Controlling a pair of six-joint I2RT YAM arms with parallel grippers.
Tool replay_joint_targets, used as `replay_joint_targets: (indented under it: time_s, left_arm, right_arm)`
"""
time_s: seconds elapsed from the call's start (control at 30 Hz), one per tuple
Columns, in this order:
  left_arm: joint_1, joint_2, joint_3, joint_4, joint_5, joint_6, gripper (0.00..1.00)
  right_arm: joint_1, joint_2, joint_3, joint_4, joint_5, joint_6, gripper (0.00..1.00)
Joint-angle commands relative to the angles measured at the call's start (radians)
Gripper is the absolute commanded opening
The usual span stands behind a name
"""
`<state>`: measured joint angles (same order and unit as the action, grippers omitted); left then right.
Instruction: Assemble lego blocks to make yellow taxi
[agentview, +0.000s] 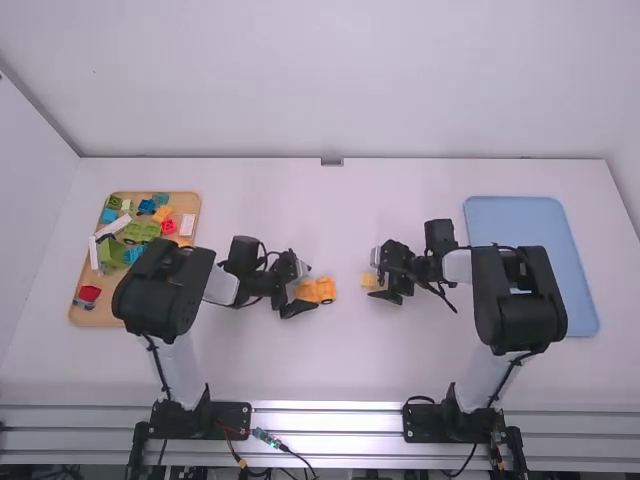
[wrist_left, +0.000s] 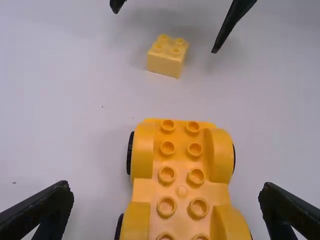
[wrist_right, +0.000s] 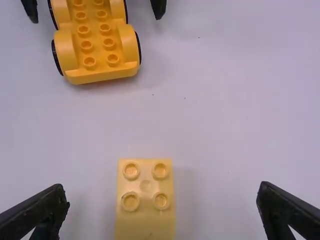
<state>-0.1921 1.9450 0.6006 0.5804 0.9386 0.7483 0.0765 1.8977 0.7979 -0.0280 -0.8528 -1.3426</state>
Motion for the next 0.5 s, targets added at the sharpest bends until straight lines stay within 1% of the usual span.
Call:
replay_joint_targets:
  time_s: [0.0,0.1,0.23,0.37,0.47]
  left_arm:
    - [-0.035,0.012,-0.039,0.051,-0.072,-0.056,0.99]
    - [-0.059,0.012,-0.089,0.142,-0.139,-0.093,0.99]
    - [-0.053,0.012,-0.142,0.249,-0.18,-0.132,0.99]
    - [-0.051,0.012,-0.169,0.282,-0.199,-0.132,0.99]
    - [-0.051,0.012,-0.162,0.265,-0.196,-0.131,0.99]
  right_arm:
    - [0.001,0.008,-0.006,-0.002,-0.023,-0.006,1.0]
    - [0.001,0.008,-0.006,0.001,-0.023,-0.005,1.0]
    - [0.001,0.008,-0.006,0.0,-0.023,-0.005,1.0]
    - [0.001,0.008,-0.006,0.001,-0.026,-0.005,0.99]
    - [0.001,0.008,-0.006,0.0,-0.042,-0.005,0.99]
